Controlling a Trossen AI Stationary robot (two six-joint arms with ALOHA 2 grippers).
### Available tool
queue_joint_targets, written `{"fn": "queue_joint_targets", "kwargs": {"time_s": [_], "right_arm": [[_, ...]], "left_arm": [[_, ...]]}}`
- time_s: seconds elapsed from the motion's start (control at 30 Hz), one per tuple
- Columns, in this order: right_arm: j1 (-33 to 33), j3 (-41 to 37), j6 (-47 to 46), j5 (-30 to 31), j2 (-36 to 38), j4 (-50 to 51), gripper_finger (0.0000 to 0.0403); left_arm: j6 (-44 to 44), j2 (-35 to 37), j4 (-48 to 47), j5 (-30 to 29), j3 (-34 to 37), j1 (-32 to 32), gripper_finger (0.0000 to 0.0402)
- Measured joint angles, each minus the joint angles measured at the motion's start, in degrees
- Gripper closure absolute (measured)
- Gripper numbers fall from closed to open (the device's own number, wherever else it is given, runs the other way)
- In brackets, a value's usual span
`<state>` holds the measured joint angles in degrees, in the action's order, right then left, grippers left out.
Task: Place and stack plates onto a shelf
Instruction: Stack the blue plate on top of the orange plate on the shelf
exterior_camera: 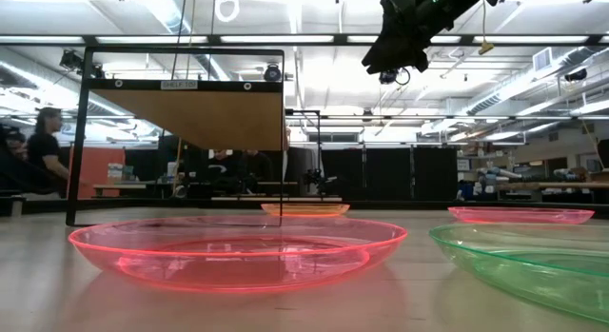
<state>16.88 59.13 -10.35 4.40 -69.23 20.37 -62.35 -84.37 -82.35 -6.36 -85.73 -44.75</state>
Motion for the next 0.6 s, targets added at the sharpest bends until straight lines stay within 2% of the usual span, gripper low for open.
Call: {"fn": "queue_joint_targets", "kwargs": {"time_s": [0.2, 0.3, 0.5, 0.6], "right_arm": [[0.00, 0.00, 0.00, 0.00, 0.00, 0.01, 0.0263], [0.00, 0.00, 0.00, 0.00, 0.00, 0.03, 0.0263], [0.00, 0.00, 0.01, 0.00, 0.00, 0.06, 0.0263], [0.00, 0.00, 0.02, 0.00, 0.00, 0.07, 0.0263]], "left_arm": [[3.78, -5.50, -0.06, 0.14, 0.12, -3.73, 0.0249], [4.42, -5.81, 0.09, 0.29, 3.36, -5.08, 0.0249], [1.66, -1.62, 0.88, 2.43, 14.00, -5.99, 0.0249], [1.49, 2.17, 5.62, 1.63, 19.36, -5.57, 0.0249]]}}
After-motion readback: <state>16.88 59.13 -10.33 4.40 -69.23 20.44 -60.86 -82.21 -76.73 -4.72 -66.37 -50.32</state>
